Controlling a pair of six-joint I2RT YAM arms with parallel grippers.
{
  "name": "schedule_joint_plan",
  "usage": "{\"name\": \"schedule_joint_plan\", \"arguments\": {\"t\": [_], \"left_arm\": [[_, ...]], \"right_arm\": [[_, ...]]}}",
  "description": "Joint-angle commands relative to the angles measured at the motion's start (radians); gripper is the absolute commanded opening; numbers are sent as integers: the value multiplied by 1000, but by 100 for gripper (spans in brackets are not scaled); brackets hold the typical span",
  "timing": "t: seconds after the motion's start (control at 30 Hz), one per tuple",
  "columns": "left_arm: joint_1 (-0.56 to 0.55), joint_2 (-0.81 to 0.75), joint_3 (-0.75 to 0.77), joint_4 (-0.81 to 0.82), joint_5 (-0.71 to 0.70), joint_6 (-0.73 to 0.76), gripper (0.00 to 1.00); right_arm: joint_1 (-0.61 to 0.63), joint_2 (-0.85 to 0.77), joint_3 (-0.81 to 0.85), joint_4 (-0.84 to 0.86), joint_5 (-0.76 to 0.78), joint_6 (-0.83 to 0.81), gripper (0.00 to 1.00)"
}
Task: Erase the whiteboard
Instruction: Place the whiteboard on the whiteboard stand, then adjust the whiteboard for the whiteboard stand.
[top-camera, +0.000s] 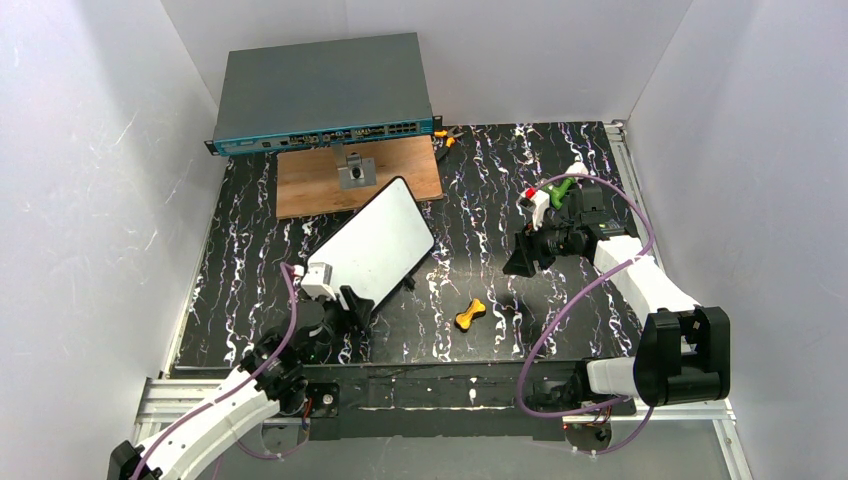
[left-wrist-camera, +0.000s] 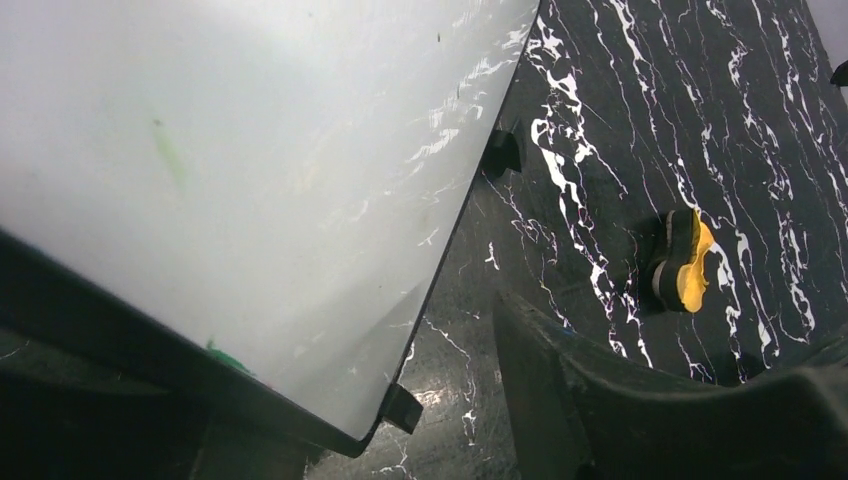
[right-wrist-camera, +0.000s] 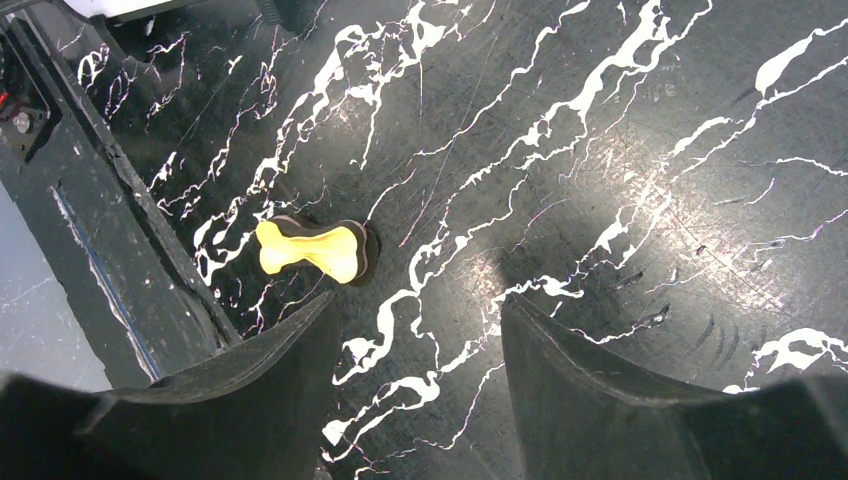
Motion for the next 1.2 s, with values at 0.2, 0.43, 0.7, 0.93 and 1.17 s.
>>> {"name": "schedule_joint_plan", "arguments": {"t": [0.2,0.43,0.7,0.93,1.17], "left_arm": [[4,-74,81,-186,-101,-15,69],[4,-96,90,-230,-114,-39,75],[4,-189,86,-205,-113,26,75],[5,-227,95,-228,-123,28,74],[5,-265,129,-366,-225,-52,75]], "right_arm": [[-1,-20,7,-16,-37,-28,68],[-1,-22,7,-19,-40,-30,69],[-1,-23,6,-19,-44,-31,69],[-1,-22,7,-21,-46,-31,70],[-1,-23,6,-21,-49,-33,70]]}}
